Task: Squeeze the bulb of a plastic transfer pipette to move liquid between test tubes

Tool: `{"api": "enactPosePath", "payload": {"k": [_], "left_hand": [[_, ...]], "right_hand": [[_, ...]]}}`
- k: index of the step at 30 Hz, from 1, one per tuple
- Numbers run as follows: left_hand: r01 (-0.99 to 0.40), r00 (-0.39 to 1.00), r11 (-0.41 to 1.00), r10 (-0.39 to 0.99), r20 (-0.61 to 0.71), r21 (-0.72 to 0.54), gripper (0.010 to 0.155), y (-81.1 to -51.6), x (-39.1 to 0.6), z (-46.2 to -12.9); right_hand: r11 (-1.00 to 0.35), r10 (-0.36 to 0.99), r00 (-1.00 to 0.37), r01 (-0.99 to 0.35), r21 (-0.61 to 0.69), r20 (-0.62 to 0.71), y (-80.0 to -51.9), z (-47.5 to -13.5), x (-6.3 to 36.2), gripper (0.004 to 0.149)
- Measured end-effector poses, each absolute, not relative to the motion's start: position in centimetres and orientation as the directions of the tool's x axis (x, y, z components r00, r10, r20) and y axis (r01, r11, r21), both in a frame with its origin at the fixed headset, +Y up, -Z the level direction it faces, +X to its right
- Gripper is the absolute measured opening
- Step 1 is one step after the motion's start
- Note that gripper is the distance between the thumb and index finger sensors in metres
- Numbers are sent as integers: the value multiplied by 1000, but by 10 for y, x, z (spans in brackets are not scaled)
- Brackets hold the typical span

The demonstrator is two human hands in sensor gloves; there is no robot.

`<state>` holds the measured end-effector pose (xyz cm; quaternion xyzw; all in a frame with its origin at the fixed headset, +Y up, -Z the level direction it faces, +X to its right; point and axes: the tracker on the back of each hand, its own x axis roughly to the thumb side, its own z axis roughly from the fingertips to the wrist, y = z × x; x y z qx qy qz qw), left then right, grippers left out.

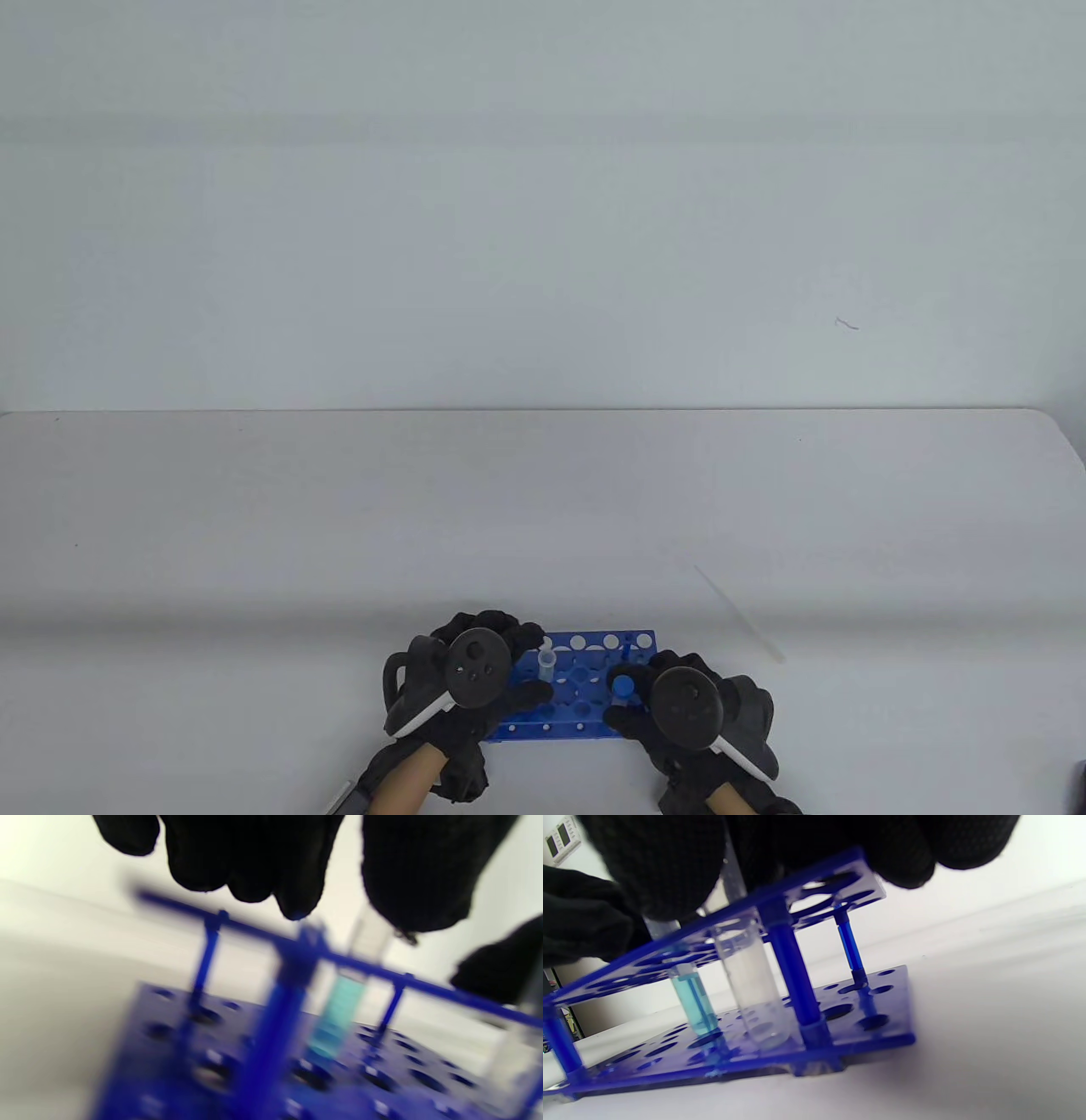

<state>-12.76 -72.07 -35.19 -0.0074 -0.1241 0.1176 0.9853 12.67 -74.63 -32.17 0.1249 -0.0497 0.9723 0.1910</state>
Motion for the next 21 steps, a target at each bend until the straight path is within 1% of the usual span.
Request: {"api": "enactPosePath", "payload": {"k": [2,4,5,7,9,11,12,14,17,19,21], "left_hand": [[-212,953,977,204,224,15,82,-706,-134,-347],[-236,951,969,217,220,67,85,-691,-135,-340],[-253,944,963,224,242,94,86,-684,-133,-336],[-311,908,942,255,332,127,84,-671,-121,-325],[-374,818,924,290,496,76,74,-663,-99,-316],[-359,778,933,286,560,22,68,-663,-79,-312],[-326,774,945,259,578,12,66,-664,-69,-310],[-218,777,975,146,613,45,61,-671,-46,-310],[-100,814,988,12,581,120,62,-682,-29,-312],[-74,819,984,-32,573,160,59,-690,-25,-311],[-111,829,970,-30,558,217,55,-693,-26,-310]], "right_hand": [[-923,357,-896,-382,-49,262,-746,-322,127,52],[-923,358,-896,-382,-49,263,-746,-322,127,52],[-922,359,-896,-383,-48,262,-746,-322,127,52],[-923,358,-896,-383,-48,262,-746,-322,127,51],[-923,355,-898,-380,-51,261,-746,-322,126,52],[-924,353,-899,-378,-53,261,-746,-322,126,52],[-925,352,-899,-377,-53,261,-746,-322,126,51],[-924,351,-899,-378,-56,262,-746,-322,126,52],[-925,350,-899,-376,-57,262,-746,-322,126,51],[-925,347,-901,-374,-59,262,-746,-322,126,51],[-924,350,-899,-377,-60,261,-746,-322,126,51]]}}
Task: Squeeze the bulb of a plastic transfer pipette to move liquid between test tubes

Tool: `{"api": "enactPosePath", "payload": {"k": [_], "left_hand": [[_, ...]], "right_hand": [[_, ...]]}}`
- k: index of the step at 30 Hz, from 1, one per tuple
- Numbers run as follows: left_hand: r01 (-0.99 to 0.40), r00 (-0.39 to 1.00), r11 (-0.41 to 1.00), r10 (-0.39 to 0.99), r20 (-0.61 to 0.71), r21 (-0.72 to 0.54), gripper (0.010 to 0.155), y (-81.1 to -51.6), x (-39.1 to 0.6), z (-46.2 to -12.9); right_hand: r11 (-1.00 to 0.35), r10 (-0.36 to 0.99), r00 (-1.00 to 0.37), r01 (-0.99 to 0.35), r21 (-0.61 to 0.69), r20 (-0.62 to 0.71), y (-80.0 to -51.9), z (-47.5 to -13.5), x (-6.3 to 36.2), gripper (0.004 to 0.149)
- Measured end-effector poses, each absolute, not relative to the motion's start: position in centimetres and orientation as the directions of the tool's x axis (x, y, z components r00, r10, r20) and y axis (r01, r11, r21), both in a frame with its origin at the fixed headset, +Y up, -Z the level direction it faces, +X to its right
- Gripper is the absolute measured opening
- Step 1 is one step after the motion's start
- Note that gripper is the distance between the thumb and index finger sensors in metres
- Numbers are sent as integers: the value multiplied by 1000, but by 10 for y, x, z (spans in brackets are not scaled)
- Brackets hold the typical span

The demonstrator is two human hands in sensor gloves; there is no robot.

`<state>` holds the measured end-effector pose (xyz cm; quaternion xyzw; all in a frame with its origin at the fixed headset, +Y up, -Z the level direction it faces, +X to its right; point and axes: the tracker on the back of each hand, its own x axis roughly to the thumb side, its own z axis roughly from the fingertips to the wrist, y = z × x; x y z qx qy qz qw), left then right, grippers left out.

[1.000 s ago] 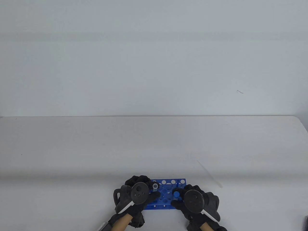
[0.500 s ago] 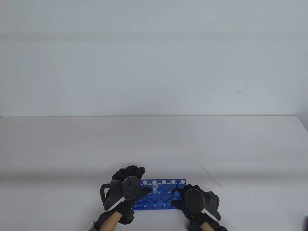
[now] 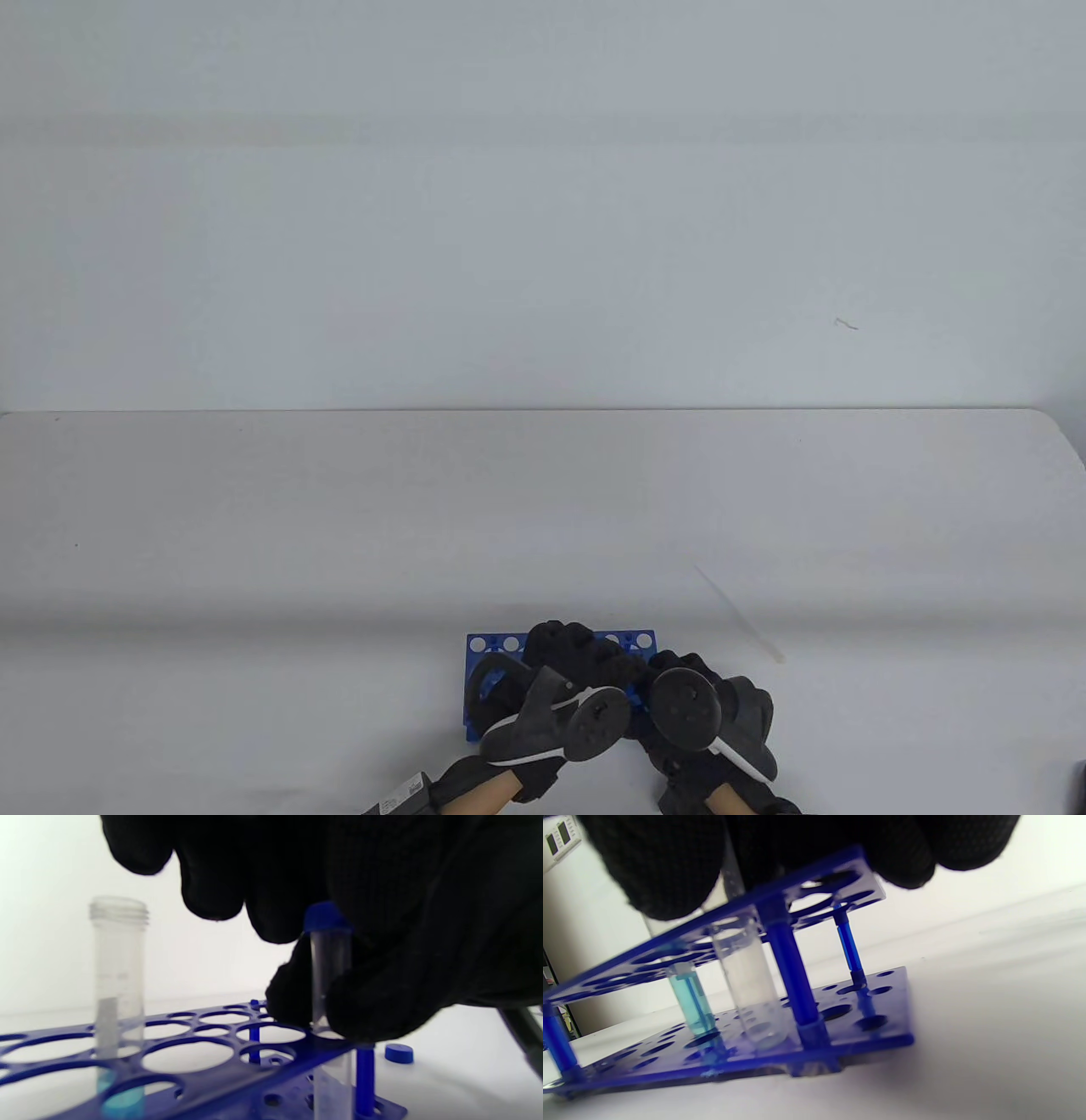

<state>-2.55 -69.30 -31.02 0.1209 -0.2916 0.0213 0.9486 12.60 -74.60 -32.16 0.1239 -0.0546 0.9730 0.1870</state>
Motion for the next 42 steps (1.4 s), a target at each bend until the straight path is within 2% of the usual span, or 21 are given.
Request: {"api": "enactPosePath", "payload": {"k": [5,10,11,13,14,17,23,27,29,30,32,33,37,42], "left_hand": [[-164,832,957,3,555,240,54,-698,-26,-311],[-90,854,954,-75,516,286,61,-704,-24,-313],[-93,853,959,-63,518,269,62,-703,-26,-313],[-111,828,976,-14,561,188,77,-701,-27,-315],[-110,822,979,-6,570,170,78,-700,-27,-316],[-105,805,981,-13,593,164,66,-701,-23,-315],[-111,847,943,-74,526,313,59,-705,-22,-309],[-80,865,948,-88,494,309,62,-704,-24,-311],[-111,855,957,-46,517,268,75,-701,-26,-312],[-115,849,961,-37,527,252,74,-700,-26,-312],[-134,836,964,-13,549,228,61,-698,-23,-311],[-126,839,962,-27,543,243,59,-698,-21,-309],[-111,849,937,-84,522,332,57,-699,-21,-307],[-74,865,936,-111,489,344,61,-701,-22,-308]], "right_hand": [[-926,342,-903,-371,-70,260,-746,-321,125,51],[-928,334,-906,-364,-78,259,-746,-320,124,50],[-928,333,-907,-363,-80,259,-746,-320,124,50],[-927,337,-906,-366,-75,257,-746,-320,124,50],[-927,338,-905,-367,-75,257,-746,-320,124,50],[-928,335,-906,-365,-77,258,-746,-320,124,50],[-929,332,-909,-362,-82,253,-746,-320,124,49],[-929,331,-908,-362,-83,255,-746,-320,124,49],[-928,335,-907,-365,-79,253,-746,-320,124,49],[-928,336,-907,-365,-79,253,-746,-320,124,49],[-928,333,-908,-363,-81,253,-746,-320,124,49],[-928,334,-908,-364,-81,253,-746,-320,124,49],[-928,333,-908,-363,-81,254,-746,-320,124,49],[-929,330,-909,-361,-85,256,-746,-320,124,49]]}}
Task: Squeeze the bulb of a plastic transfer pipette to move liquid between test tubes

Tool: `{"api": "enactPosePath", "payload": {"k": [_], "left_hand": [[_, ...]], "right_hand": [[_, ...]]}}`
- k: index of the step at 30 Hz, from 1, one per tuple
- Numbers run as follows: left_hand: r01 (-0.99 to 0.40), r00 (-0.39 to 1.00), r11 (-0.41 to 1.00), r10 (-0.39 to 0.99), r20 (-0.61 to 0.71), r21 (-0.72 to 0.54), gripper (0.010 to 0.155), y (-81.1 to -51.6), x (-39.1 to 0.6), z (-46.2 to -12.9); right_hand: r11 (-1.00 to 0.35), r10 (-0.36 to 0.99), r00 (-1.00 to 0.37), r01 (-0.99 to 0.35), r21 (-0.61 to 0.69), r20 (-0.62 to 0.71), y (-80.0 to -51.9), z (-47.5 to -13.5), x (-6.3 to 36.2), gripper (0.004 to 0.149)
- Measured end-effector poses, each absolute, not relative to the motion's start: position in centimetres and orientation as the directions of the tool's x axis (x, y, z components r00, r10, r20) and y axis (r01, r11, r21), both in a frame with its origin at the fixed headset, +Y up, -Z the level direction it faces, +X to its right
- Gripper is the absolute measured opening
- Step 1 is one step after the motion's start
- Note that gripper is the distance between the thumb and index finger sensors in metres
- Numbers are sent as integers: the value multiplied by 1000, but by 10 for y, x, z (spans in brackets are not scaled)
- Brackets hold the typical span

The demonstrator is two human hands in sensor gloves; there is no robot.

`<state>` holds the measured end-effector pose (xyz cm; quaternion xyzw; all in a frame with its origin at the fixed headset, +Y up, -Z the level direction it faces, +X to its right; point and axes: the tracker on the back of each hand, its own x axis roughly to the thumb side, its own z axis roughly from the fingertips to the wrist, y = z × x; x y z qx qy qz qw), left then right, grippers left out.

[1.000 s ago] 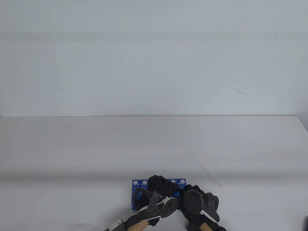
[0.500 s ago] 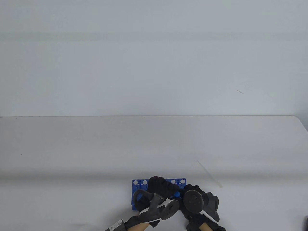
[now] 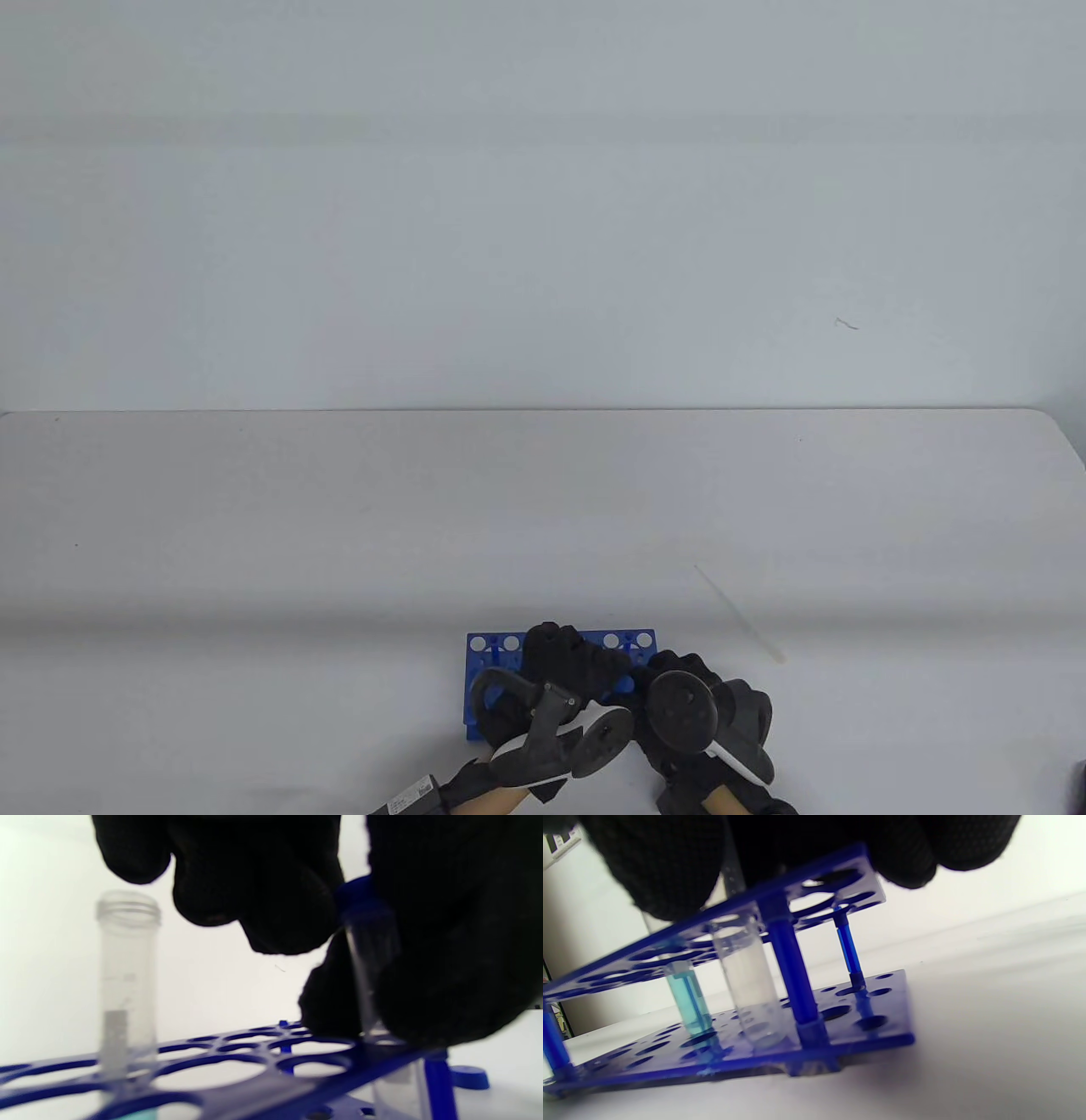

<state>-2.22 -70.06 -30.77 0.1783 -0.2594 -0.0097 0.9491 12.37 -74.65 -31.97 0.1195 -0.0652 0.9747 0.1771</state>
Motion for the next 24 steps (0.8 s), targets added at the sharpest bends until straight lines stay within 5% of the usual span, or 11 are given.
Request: {"api": "enactPosePath", "payload": {"k": [3,6,12,19,24], "left_hand": [[-88,844,955,-79,531,282,74,-698,-23,-308],[-111,823,960,-56,565,257,60,-697,-20,-307],[-91,837,943,-101,537,319,58,-698,-19,-305],[-75,838,959,-88,538,273,75,-698,-22,-307],[-60,814,957,-119,569,285,60,-695,-15,-302]], "right_hand": [[-928,333,-908,-364,-83,254,-746,-320,124,49],[-929,332,-909,-362,-82,254,-746,-320,124,49],[-928,334,-908,-365,-83,254,-747,-320,124,49],[-929,331,-909,-361,-83,254,-747,-320,124,49],[-927,334,-907,-365,-82,255,-747,-320,124,49]]}}
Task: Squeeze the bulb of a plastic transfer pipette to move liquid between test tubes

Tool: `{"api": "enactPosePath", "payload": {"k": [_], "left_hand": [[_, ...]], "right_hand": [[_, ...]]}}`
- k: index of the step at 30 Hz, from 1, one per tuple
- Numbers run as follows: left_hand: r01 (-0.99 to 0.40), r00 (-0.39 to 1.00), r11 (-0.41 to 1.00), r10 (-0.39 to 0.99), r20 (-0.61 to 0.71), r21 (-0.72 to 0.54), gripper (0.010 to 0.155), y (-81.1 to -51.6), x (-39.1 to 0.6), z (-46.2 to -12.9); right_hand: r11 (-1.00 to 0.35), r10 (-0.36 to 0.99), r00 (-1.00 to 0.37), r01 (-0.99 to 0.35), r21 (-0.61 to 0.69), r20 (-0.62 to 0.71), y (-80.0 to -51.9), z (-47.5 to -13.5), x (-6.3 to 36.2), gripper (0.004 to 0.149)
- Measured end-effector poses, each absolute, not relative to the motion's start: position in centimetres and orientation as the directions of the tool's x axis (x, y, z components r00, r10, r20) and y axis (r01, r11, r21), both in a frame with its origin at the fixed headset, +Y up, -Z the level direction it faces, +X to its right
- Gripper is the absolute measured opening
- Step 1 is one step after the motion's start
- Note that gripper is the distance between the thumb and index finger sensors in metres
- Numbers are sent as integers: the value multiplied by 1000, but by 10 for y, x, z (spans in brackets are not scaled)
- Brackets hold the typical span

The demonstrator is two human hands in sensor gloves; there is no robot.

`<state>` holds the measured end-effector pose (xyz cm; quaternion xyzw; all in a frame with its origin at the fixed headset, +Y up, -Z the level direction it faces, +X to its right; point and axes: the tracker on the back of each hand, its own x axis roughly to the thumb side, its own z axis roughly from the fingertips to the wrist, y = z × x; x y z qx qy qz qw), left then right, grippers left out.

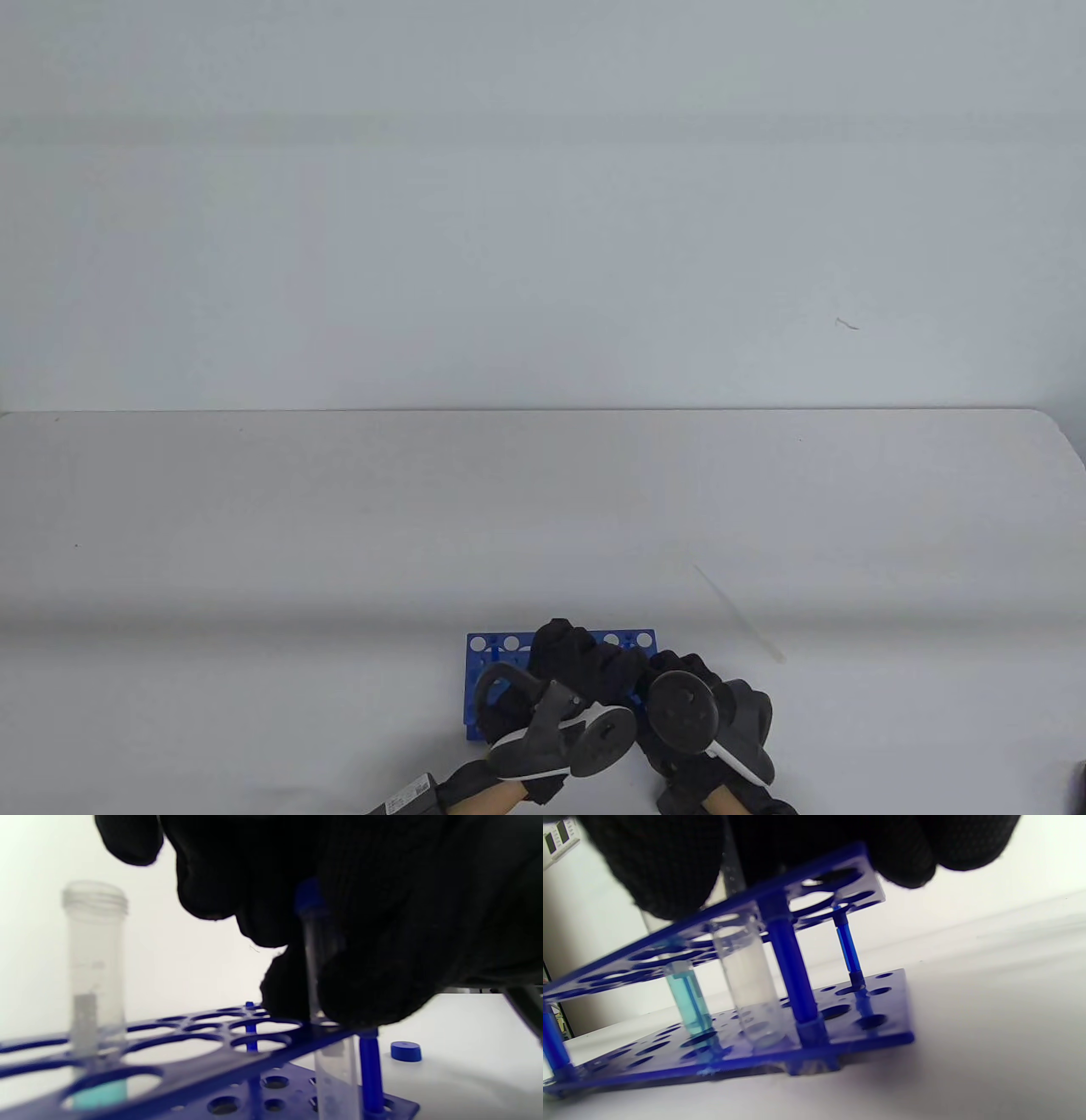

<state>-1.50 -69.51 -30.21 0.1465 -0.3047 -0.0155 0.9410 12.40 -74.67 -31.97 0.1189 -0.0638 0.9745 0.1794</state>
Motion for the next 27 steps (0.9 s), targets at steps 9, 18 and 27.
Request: {"api": "enactPosePath", "payload": {"k": [9,18,27], "left_hand": [[-12,861,920,-190,472,392,61,-701,-13,-299],[19,829,940,-206,520,342,59,-694,-6,-292],[-15,879,921,-173,444,390,60,-699,-11,-295]], "right_hand": [[-930,326,-910,-357,-83,257,-746,-319,124,49],[-929,333,-908,-363,-78,255,-747,-320,124,49],[-931,325,-910,-356,-81,257,-746,-320,124,50]]}}
